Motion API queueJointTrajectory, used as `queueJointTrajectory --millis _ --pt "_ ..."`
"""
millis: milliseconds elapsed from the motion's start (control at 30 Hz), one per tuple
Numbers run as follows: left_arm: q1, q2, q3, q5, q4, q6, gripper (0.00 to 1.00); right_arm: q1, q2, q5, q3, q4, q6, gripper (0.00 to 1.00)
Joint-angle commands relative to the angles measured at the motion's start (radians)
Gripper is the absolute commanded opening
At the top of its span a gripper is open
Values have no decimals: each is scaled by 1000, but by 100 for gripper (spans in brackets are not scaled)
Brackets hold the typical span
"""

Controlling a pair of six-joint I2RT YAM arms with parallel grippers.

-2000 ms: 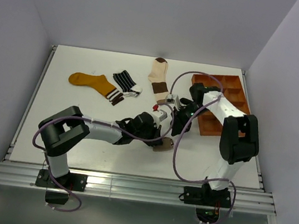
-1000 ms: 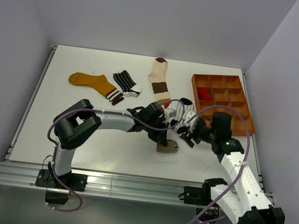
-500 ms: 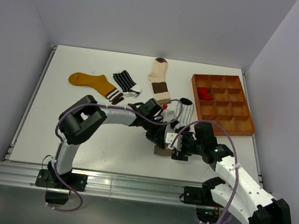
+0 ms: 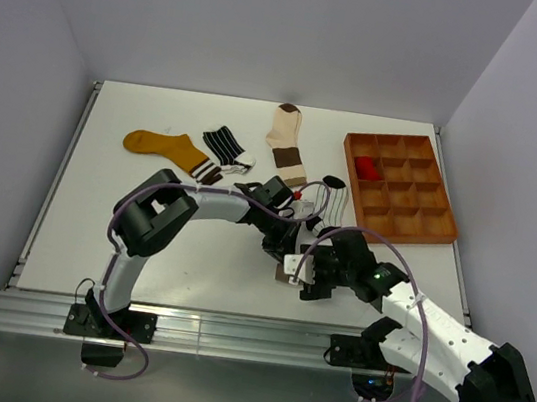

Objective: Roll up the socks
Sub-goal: Pick up the sock at the center of the board.

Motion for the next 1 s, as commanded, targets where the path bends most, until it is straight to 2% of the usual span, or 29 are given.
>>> queueJointTrajectory --millis 0,600,800,967 --pt "-12 88 -35 -131 -173 50 0 47 20 52 -6 38 0 79" --pt "6 134 43 -32 -264 61 0 160 196 179 -1 109 -3 76" --pt "17 165 80 14 -284 32 0 179 248 198 5 129 9 72" --pt "19 176 81 53 -250 -20 0 188 281 195 30 106 29 64"
